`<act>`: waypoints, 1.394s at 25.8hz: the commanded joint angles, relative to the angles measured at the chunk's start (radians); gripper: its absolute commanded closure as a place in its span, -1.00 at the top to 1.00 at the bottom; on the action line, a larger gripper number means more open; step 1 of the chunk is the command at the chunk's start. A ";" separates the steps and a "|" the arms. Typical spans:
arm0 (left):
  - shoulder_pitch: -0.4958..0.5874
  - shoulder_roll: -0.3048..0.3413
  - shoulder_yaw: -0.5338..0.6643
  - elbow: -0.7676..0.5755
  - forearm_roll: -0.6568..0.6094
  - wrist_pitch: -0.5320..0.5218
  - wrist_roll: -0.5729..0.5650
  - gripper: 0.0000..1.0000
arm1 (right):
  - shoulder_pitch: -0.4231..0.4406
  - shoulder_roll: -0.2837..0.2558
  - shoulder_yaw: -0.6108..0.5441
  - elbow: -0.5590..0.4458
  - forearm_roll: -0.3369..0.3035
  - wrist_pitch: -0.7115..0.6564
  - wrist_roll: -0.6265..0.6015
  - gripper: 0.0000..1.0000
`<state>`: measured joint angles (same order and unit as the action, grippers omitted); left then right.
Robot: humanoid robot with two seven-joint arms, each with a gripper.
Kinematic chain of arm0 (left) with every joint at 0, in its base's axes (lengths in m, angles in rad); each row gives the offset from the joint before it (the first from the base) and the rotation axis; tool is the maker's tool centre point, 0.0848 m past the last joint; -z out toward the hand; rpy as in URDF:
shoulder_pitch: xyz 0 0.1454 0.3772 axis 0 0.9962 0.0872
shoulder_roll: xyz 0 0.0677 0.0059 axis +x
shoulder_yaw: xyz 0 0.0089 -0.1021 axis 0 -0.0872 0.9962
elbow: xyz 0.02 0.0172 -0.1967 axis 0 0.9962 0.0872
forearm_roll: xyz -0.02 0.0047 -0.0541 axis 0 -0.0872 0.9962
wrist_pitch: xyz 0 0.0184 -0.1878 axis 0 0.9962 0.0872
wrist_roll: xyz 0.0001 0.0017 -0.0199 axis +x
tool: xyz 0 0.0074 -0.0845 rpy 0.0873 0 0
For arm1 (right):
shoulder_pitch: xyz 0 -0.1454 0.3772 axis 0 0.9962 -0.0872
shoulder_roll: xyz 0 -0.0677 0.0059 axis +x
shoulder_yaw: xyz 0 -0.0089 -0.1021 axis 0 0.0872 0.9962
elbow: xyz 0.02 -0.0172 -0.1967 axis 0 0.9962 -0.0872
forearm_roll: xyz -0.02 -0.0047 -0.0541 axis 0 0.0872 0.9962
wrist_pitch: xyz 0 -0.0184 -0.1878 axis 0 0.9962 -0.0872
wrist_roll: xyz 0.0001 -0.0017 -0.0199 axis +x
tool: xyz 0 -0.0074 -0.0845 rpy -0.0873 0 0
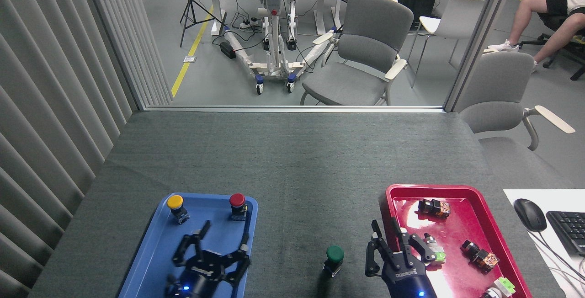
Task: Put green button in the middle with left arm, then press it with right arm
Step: 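Release the green button on the table and withdraw the left hand, then lower the right hand onto the green button to press it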
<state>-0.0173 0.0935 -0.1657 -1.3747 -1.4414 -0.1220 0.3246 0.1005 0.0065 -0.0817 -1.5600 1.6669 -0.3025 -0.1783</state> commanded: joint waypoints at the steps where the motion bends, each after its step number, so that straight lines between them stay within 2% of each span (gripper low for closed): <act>1: 0.042 0.003 0.138 -0.050 0.002 0.053 -0.004 0.98 | 0.004 -0.002 0.066 0.000 -0.029 -0.038 0.005 -1.00; 6: 0.073 0.006 0.157 -0.053 0.015 0.085 -0.016 0.98 | 0.005 0.000 0.123 0.015 -0.027 -0.026 0.011 -1.00; 11: 0.135 0.009 0.186 -0.150 0.016 0.096 -0.022 0.98 | -0.007 0.007 0.149 0.117 -0.021 -0.023 0.011 -1.00; 13: 0.134 0.008 0.201 -0.156 0.021 0.090 -0.025 0.98 | -0.007 0.010 0.149 0.126 -0.021 -0.023 0.011 -1.00; 18: 0.131 0.014 0.230 -0.149 0.142 0.088 -0.027 0.98 | -0.010 0.009 0.152 0.153 -0.021 -0.003 0.011 -1.00; 21: 0.132 0.018 0.230 -0.149 0.154 0.084 -0.027 0.98 | -0.018 0.013 0.154 0.186 -0.018 0.011 0.008 -1.00; 27: 0.134 0.097 0.230 -0.113 0.153 0.056 -0.027 0.98 | -0.048 0.012 0.155 0.253 -0.018 0.046 0.008 -1.00; 36: 0.163 0.137 0.230 -0.115 0.162 0.009 -0.027 0.98 | -0.053 0.012 0.180 0.276 -0.018 0.062 0.005 -1.00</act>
<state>0.1431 0.2203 0.0642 -1.4850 -1.2861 -0.0957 0.2970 0.0493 0.0175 0.0955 -1.2865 1.6489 -0.2472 -0.1884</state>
